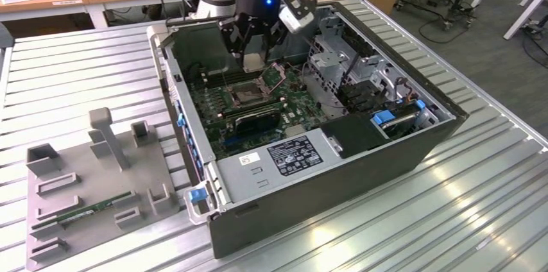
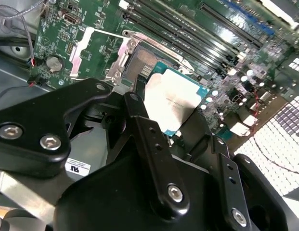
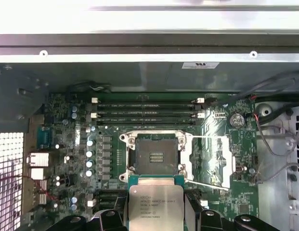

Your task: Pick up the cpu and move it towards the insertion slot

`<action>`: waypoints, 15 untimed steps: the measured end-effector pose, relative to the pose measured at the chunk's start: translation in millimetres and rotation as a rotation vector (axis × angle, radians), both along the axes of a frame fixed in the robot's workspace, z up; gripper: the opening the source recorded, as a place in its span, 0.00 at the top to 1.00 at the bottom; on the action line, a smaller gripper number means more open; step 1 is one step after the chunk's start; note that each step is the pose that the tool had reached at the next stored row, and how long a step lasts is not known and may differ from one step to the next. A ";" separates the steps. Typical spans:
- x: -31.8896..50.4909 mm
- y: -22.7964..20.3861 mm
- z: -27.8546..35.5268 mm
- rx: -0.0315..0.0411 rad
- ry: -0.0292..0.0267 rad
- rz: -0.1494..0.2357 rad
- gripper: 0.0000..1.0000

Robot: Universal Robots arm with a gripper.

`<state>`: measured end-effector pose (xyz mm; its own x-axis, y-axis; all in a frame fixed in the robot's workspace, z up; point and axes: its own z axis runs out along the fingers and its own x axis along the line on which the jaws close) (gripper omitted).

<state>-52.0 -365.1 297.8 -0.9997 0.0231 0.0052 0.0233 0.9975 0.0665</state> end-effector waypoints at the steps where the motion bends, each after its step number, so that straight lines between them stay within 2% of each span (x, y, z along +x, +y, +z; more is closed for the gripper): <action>1: 0.3 1.0 -1.6 0.0001 0.0000 0.000 0.45; 15: 4.2 13.2 -21.6 0.0005 0.0000 0.000 0.45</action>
